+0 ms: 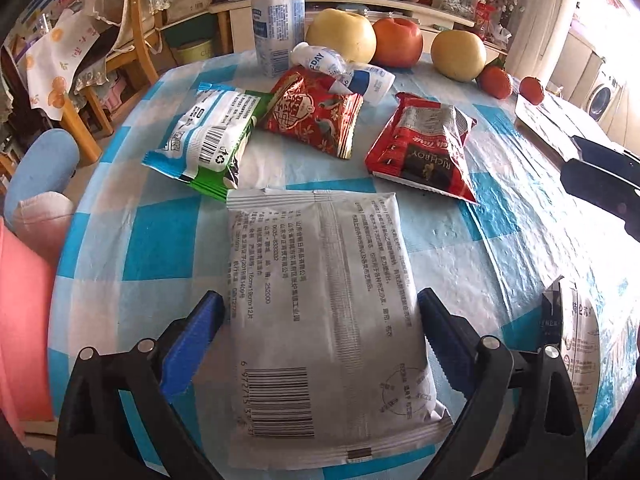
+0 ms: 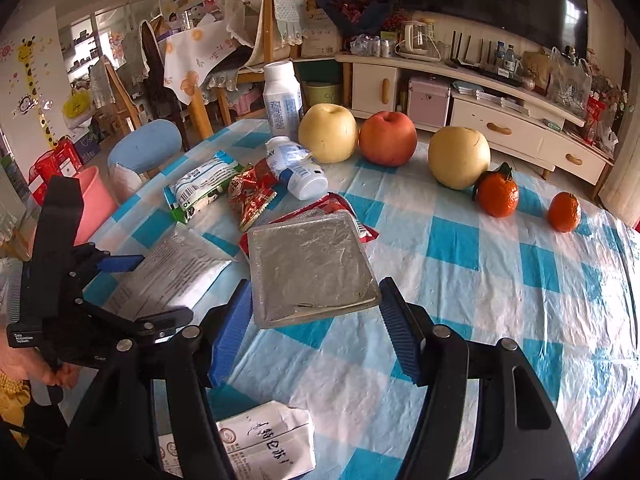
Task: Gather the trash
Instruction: 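Lift the tissue pack with the left gripper while the right gripper grasps the foil tray, then carry both items over the pink bucket and open both grippers to drop them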
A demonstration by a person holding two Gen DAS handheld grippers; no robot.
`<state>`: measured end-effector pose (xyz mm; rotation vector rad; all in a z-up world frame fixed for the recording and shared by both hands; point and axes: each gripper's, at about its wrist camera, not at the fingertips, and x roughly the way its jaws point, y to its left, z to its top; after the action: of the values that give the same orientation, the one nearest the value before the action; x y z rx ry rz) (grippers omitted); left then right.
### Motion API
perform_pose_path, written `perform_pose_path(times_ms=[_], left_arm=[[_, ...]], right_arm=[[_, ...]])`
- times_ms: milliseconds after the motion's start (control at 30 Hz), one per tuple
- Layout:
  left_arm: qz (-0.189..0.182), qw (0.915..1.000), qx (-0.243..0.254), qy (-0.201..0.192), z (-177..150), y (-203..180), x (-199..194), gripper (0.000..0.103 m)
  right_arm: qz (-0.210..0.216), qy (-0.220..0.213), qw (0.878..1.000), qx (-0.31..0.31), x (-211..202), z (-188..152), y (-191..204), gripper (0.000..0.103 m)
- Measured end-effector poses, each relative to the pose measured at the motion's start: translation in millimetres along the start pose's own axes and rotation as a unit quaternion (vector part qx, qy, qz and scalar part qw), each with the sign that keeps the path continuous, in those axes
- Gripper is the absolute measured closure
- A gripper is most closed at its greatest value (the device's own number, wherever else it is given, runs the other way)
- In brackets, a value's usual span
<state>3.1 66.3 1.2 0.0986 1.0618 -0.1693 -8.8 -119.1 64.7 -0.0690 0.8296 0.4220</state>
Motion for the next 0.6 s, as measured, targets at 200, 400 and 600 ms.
perform_pose_path(times_ms=[200, 400, 600], left_arm=[[-0.003, 0.9997, -0.016, -0.018, -0.7, 5.7, -11.0, 0.027], [0.007, 0.9965, -0.056, -0.062, 1.8, 37.0, -42.4, 0.027], [0.042, 0.9853, -0.119, -0.115, 0.8, 94.0, -84.1, 0.027]], right_arm=[[-0.004, -0.004, 1.000, 0.025, -12.6, -11.9, 9.9, 0.038], [-0.009, -0.002, 1.000, 0.019, -18.2, -17.3, 36.8, 0.038], [0.007, -0.010, 1.000, -0.010, -17.8, -0.1, 83.2, 0.038]])
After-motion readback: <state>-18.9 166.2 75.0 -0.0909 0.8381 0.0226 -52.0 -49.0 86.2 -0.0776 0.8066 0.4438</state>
